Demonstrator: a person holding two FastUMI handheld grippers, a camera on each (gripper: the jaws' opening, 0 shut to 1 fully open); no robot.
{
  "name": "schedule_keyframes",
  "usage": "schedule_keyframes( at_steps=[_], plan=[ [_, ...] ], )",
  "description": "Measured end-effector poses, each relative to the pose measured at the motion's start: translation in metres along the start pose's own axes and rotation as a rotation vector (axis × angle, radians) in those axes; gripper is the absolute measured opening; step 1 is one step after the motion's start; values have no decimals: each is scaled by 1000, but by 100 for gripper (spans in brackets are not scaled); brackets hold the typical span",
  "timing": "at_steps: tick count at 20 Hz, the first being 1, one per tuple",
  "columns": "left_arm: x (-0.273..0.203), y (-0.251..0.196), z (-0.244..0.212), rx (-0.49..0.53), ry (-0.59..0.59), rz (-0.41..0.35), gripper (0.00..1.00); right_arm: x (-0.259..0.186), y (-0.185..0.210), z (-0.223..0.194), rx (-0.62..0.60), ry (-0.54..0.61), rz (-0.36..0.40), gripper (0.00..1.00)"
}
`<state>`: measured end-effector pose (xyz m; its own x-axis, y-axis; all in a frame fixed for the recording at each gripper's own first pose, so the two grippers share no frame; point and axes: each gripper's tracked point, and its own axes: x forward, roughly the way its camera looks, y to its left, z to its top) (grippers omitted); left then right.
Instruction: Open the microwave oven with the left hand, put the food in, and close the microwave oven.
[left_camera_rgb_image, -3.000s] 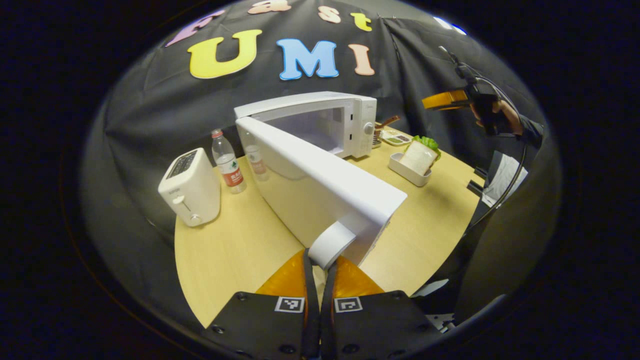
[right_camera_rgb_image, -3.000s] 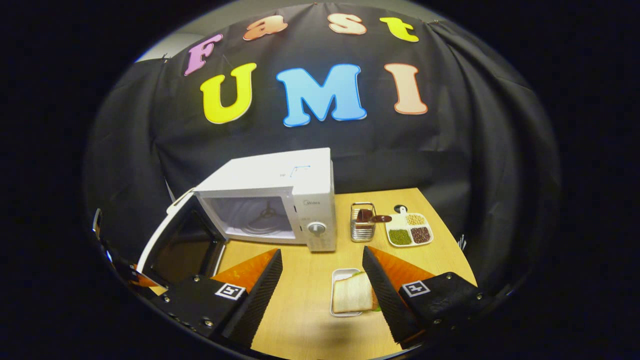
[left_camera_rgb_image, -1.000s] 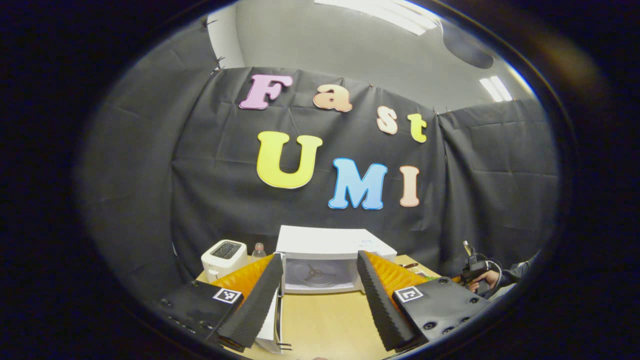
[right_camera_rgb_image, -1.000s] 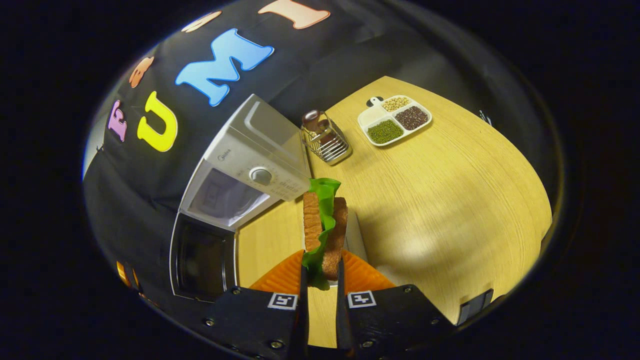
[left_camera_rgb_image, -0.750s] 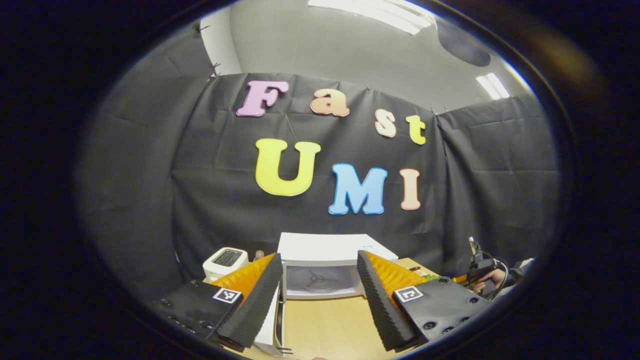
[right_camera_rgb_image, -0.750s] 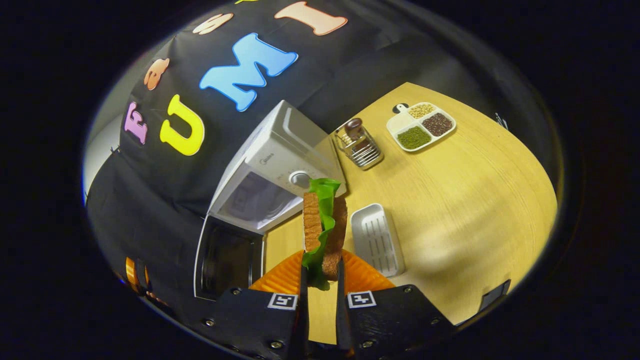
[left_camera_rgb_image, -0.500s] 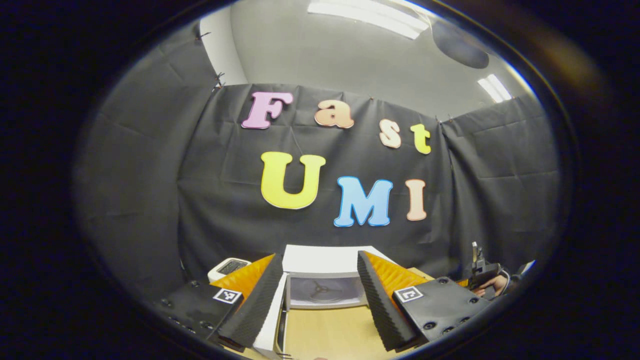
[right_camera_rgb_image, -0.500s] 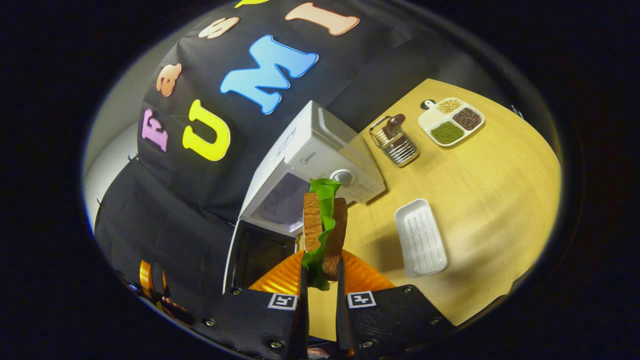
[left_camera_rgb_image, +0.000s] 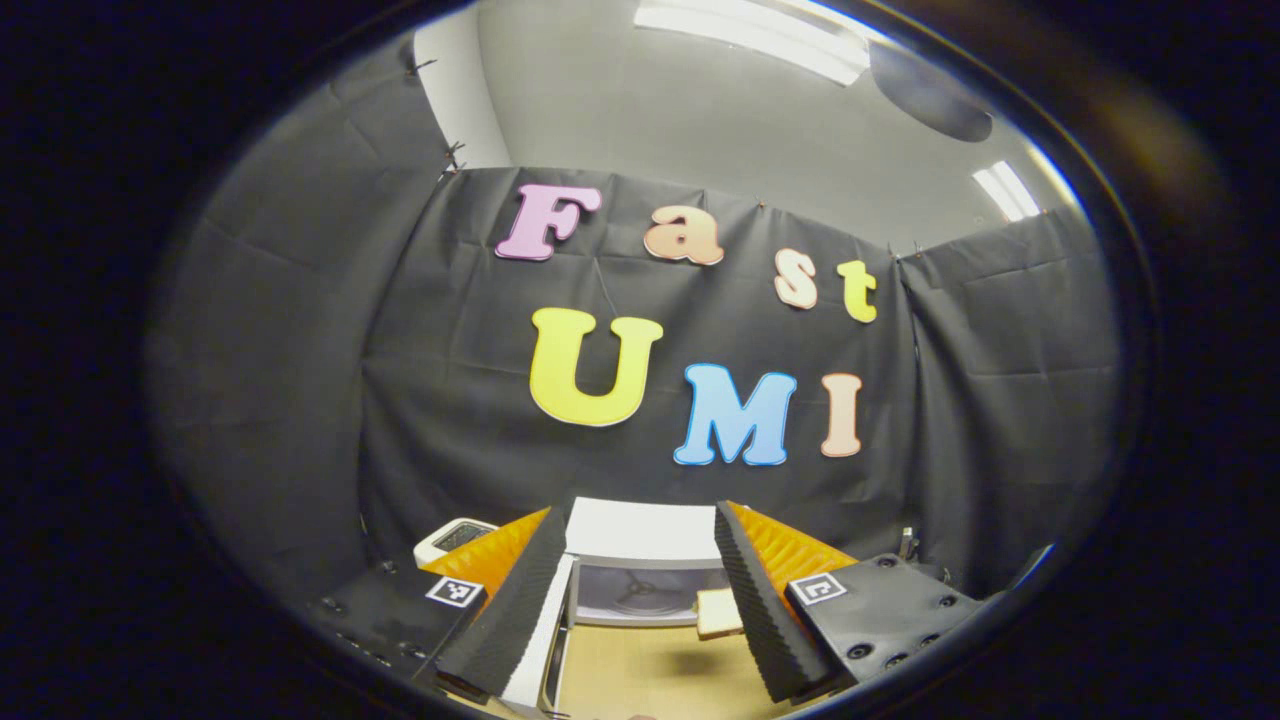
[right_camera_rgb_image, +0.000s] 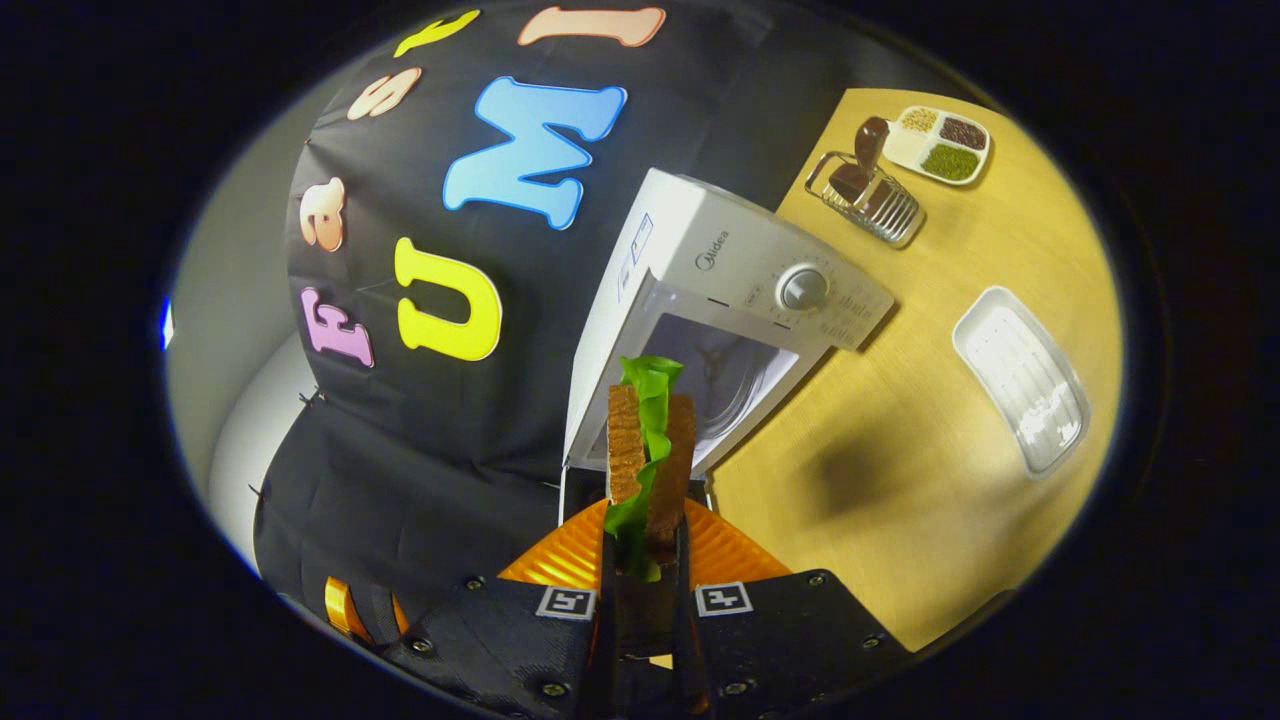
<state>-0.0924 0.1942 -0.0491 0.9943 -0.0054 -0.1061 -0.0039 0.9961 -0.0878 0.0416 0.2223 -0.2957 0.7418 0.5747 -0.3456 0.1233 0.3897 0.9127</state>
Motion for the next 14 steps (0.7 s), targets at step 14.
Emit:
schedule_keyframes(
  at_steps=[14],
  plan=[
    [-6,41,-4,25,24,81,92,143,-20,19,185,-261,-40,22]
  ],
)
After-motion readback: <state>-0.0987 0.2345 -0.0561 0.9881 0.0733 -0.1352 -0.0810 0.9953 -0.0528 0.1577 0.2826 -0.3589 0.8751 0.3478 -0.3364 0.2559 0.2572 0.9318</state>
